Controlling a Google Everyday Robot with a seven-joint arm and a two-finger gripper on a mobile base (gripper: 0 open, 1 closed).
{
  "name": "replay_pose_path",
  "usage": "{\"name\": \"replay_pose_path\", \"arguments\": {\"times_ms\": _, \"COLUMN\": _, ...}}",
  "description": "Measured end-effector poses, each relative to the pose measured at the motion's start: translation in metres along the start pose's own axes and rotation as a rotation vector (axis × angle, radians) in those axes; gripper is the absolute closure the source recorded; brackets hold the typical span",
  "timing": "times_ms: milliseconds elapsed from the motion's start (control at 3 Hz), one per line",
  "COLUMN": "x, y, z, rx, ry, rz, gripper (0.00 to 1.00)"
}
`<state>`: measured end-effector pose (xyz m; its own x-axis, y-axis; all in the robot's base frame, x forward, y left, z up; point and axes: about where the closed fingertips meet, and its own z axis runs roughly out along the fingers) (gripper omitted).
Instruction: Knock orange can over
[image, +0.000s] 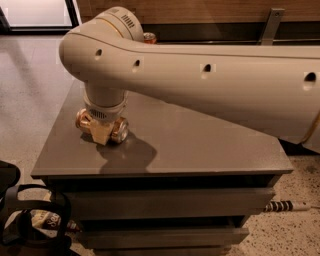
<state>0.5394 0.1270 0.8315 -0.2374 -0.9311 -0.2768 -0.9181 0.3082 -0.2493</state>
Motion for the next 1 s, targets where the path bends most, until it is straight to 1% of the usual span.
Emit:
{"name": "replay_pose_path", "arguments": {"times_ms": 333, "x": 0.0002, "y": 0.0002, "z": -0.0008, "rx": 0.001, "ry": 0.0, "rz": -0.001, "gripper": 0.5}}
{"name": "replay_pose_path", "arguments": {"times_ms": 1000, "x": 0.0005, "y": 0.0005, "z": -0.0017, "rx": 0.003, "ry": -0.001, "rz": -0.001, "gripper": 0.05}}
